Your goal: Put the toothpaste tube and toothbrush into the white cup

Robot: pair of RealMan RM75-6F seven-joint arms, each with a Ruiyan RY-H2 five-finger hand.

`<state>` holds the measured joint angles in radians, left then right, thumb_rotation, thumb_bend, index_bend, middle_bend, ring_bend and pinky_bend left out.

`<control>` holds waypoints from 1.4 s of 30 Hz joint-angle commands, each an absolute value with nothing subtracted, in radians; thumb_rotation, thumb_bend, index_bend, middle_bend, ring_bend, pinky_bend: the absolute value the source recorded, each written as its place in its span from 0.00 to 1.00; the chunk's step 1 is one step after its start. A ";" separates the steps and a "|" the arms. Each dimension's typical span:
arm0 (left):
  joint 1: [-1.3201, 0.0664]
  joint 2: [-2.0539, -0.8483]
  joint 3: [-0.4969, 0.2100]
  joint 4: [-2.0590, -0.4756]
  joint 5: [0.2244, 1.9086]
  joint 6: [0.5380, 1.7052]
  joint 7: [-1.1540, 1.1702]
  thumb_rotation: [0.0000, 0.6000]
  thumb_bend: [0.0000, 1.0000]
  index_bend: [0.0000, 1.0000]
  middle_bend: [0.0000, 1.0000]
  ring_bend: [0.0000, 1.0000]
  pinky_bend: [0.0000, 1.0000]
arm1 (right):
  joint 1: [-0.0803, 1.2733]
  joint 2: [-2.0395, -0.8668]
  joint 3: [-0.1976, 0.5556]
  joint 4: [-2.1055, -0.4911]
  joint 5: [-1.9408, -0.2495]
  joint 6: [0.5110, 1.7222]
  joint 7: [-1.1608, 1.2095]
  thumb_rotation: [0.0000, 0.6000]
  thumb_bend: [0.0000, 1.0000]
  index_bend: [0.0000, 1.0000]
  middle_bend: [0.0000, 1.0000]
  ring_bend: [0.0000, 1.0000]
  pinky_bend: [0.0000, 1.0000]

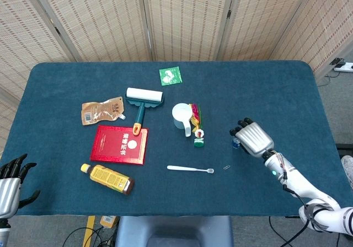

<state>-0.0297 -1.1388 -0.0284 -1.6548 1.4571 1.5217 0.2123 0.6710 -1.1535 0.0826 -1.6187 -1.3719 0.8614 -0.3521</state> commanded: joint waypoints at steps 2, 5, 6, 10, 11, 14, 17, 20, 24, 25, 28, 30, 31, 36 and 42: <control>-0.027 -1.137 -0.028 -1.651 1.459 1.525 0.205 1.00 0.24 0.28 0.11 0.13 0.17 | 0.701 -1.183 0.097 -1.644 -1.371 0.842 -0.361 1.00 0.21 0.08 0.28 0.15 0.21; -0.024 -1.132 -0.029 -1.648 1.456 1.528 0.199 1.00 0.24 0.28 0.11 0.13 0.17 | 0.720 -1.213 0.104 -1.646 -1.353 0.831 -0.385 1.00 0.19 0.00 0.24 0.15 0.21; -0.022 -1.131 -0.029 -1.648 1.455 1.530 0.197 1.00 0.24 0.28 0.11 0.13 0.17 | 0.724 -1.223 0.106 -1.644 -1.349 0.832 -0.392 1.00 0.17 0.00 0.23 0.15 0.21; -0.017 -1.127 -0.027 -1.644 1.454 1.533 0.189 1.00 0.24 0.28 0.11 0.13 0.17 | 0.737 -1.265 0.111 -1.635 -1.334 0.838 -0.414 1.00 0.13 0.00 0.21 0.15 0.21; -0.016 -1.127 -0.028 -1.643 1.453 1.534 0.185 1.00 0.24 0.28 0.11 0.13 0.17 | 0.741 -1.277 0.113 -1.630 -1.331 0.841 -0.418 1.00 0.12 0.00 0.21 0.15 0.21; -0.014 -1.124 -0.027 -1.640 1.453 1.534 0.180 1.00 0.24 0.28 0.11 0.13 0.17 | 0.749 -1.298 0.119 -1.625 -1.313 0.844 -0.427 1.00 0.11 0.00 0.21 0.15 0.21; -0.013 -1.123 -0.028 -1.639 1.451 1.534 0.176 1.00 0.24 0.28 0.11 0.13 0.17 | 0.756 -1.313 0.115 -1.617 -1.291 0.838 -0.450 1.00 0.11 0.00 0.24 0.15 0.21; -0.013 -1.125 -0.027 -1.637 1.451 1.531 0.174 1.00 0.24 0.28 0.11 0.13 0.17 | 0.763 -1.338 0.105 -1.596 -1.273 0.834 -0.481 1.00 0.11 0.01 0.29 0.16 0.22; -0.011 -1.128 -0.024 -1.634 1.452 1.529 0.172 1.00 0.24 0.28 0.11 0.13 0.17 | 0.764 -1.381 0.094 -1.556 -1.260 0.838 -0.490 1.00 0.11 0.16 0.35 0.19 0.25; -0.010 -1.129 -0.024 -1.633 1.450 1.529 0.170 1.00 0.24 0.28 0.11 0.13 0.17 | 0.763 -1.394 0.090 -1.539 -1.258 0.841 -0.489 1.00 0.11 0.20 0.36 0.19 0.25; -0.008 -1.129 -0.023 -1.628 1.447 1.528 0.166 1.00 0.24 0.28 0.11 0.13 0.17 | 0.761 -1.421 0.084 -1.496 -1.253 0.844 -0.488 1.00 0.11 0.24 0.37 0.20 0.26; -0.007 -1.130 -0.023 -1.626 1.446 1.528 0.164 1.00 0.24 0.28 0.11 0.13 0.17 | 0.762 -1.438 0.083 -1.472 -1.253 0.848 -0.485 1.00 0.11 0.25 0.37 0.20 0.26; -0.007 -1.130 -0.024 -1.625 1.447 1.527 0.162 1.00 0.24 0.28 0.11 0.13 0.17 | 0.764 -1.449 0.084 -1.458 -1.254 0.849 -0.481 1.00 0.11 0.25 0.37 0.20 0.26; -0.008 -1.132 -0.024 -1.621 1.449 1.526 0.159 1.00 0.24 0.28 0.11 0.13 0.17 | 0.778 -1.489 0.089 -1.420 -1.255 0.839 -0.464 1.00 0.11 0.26 0.37 0.20 0.26; -0.001 -1.130 -0.022 -1.616 1.442 1.527 0.150 1.00 0.24 0.28 0.11 0.13 0.17 | 0.786 -1.522 0.080 -1.399 -1.267 0.836 -0.457 1.00 0.11 0.28 0.39 0.20 0.26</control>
